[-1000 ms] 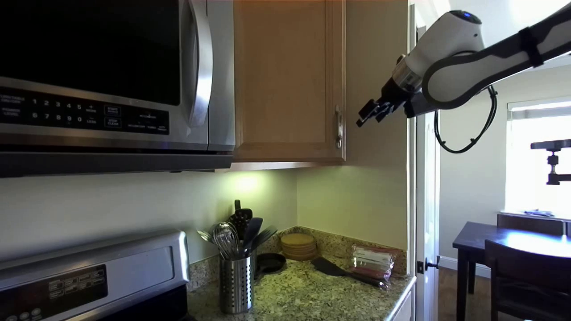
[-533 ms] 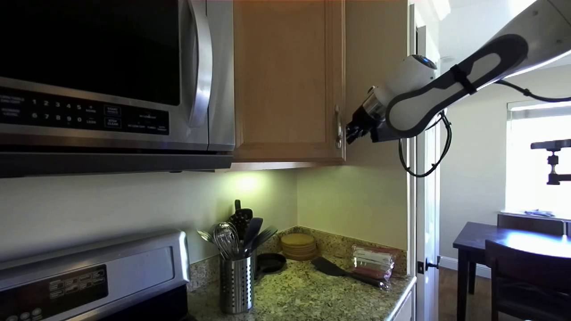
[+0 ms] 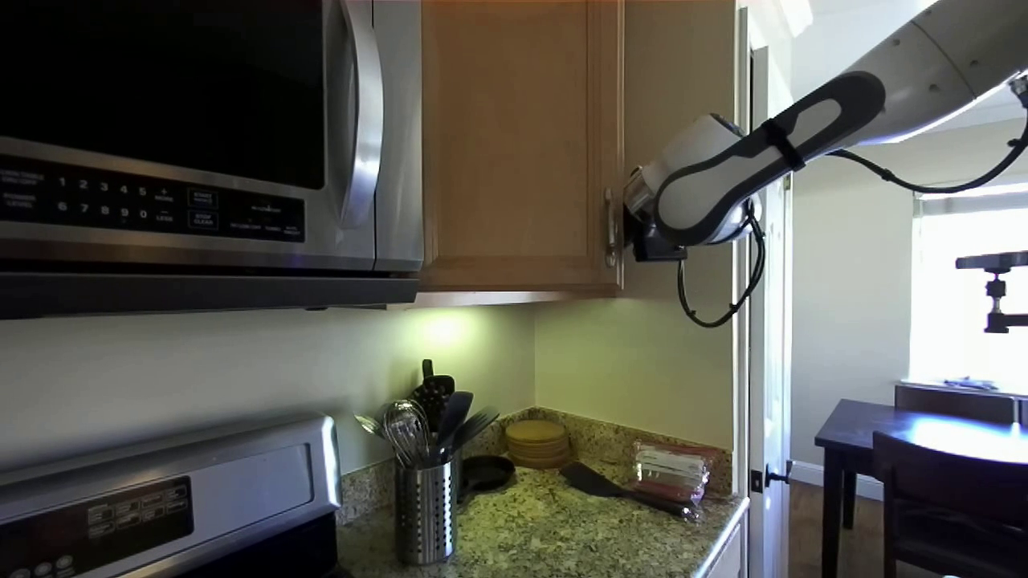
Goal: Open the left cabinet door
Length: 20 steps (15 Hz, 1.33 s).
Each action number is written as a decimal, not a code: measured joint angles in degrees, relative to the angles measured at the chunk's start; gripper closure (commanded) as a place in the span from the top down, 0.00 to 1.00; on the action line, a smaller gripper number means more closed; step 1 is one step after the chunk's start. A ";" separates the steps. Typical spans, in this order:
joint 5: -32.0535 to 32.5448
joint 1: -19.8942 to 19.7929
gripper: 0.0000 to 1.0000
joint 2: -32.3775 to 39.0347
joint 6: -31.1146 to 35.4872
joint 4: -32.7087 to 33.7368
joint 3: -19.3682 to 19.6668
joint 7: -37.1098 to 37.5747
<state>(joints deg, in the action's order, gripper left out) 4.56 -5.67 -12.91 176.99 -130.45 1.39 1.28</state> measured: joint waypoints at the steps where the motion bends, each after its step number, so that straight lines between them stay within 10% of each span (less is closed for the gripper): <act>1: -1.50 1.78 1.00 -0.24 0.08 -0.02 1.24 -2.03; 20: -6.33 24.62 1.00 -14.03 -0.27 -6.61 13.08 -17.23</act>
<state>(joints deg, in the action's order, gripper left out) -1.77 18.95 -26.94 176.72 -137.05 14.47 -15.96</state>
